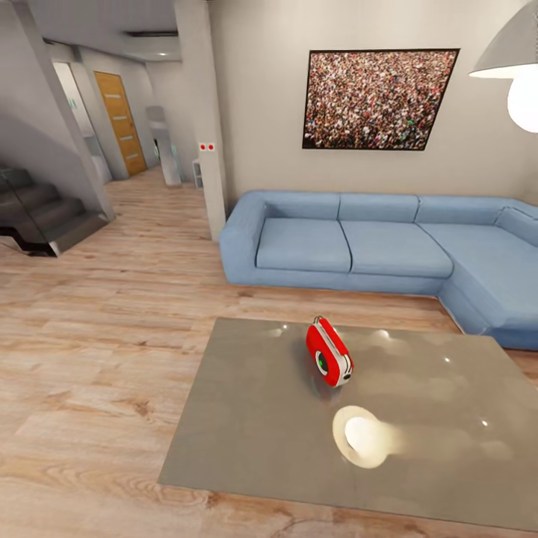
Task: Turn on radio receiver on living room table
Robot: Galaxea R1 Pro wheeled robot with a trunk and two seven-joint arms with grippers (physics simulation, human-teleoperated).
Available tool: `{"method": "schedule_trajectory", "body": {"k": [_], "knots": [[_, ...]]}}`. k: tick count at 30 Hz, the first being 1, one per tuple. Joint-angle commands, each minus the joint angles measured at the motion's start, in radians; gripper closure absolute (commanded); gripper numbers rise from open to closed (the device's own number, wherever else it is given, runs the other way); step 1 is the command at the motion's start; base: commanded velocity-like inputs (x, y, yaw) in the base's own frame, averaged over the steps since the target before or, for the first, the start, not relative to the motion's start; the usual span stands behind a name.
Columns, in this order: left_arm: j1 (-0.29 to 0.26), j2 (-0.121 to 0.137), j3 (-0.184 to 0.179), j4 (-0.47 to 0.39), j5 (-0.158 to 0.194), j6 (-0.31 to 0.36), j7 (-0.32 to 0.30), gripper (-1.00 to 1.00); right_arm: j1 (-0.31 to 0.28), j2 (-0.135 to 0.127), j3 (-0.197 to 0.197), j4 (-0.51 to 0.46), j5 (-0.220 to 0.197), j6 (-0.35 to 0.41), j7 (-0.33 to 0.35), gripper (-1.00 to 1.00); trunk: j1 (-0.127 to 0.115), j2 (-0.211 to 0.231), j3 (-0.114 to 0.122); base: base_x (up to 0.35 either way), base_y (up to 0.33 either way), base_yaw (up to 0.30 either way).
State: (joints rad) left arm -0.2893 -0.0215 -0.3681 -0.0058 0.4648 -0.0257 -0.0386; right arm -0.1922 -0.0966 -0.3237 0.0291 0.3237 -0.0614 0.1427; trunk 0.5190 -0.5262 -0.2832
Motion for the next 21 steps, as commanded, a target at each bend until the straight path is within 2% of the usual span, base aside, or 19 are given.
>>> {"method": "schedule_trajectory", "body": {"k": [1, 21], "knots": [[0.000, 0.000, 0.000, 0.000, 0.000, 0.000, -0.001, 1.00, 0.000, 0.000, 0.000, 0.000, 0.000, 0.000, 0.000, -1.00, 0.000, 0.000, 0.002, 0.000, 0.000, 0.000], [0.000, 0.000, 0.000, 0.000, 0.000, 0.001, 0.000, 1.00, 0.000, 0.000, 0.000, 0.000, 0.000, 0.000, 0.000, -1.00, 0.000, 0.000, 0.033, 0.000, 0.000, 0.000]]}}
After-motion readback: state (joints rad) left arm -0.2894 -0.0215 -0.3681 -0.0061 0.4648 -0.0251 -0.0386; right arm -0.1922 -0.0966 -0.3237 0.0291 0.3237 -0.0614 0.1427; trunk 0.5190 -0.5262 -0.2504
